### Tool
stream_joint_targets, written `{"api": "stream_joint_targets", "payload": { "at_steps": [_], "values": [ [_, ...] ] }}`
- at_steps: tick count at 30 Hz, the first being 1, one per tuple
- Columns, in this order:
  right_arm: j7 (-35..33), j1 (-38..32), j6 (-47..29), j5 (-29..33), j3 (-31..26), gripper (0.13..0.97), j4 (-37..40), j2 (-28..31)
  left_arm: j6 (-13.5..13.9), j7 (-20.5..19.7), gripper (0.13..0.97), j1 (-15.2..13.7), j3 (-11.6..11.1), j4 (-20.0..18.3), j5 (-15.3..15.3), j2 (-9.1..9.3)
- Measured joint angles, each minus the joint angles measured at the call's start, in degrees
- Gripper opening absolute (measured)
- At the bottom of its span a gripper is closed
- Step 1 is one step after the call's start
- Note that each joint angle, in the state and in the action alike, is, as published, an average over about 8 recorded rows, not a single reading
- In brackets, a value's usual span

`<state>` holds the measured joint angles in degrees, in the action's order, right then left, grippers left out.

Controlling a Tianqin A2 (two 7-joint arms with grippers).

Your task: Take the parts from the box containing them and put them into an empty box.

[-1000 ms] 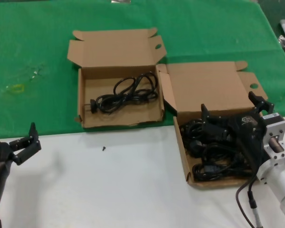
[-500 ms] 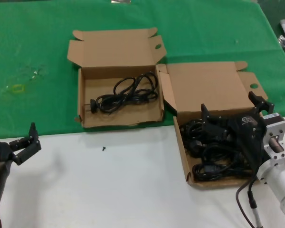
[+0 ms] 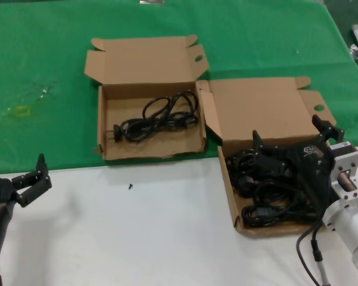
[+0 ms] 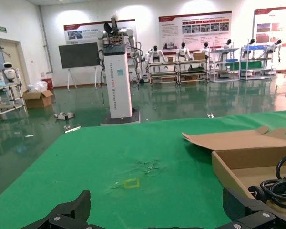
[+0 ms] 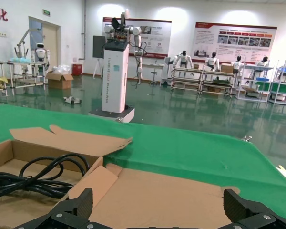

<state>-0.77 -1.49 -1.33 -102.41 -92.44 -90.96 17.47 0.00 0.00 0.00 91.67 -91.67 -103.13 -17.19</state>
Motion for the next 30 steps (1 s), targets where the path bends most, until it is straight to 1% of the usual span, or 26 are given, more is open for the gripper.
{"api": "stream_joint_targets", "payload": {
  "at_steps": [30],
  "values": [
    [0.0, 0.0, 0.0, 0.0, 0.0, 0.966, 0.0, 0.0, 0.0, 0.0, 0.966, 0.0, 0.0, 0.0, 0.0, 0.0]
  ]
}}
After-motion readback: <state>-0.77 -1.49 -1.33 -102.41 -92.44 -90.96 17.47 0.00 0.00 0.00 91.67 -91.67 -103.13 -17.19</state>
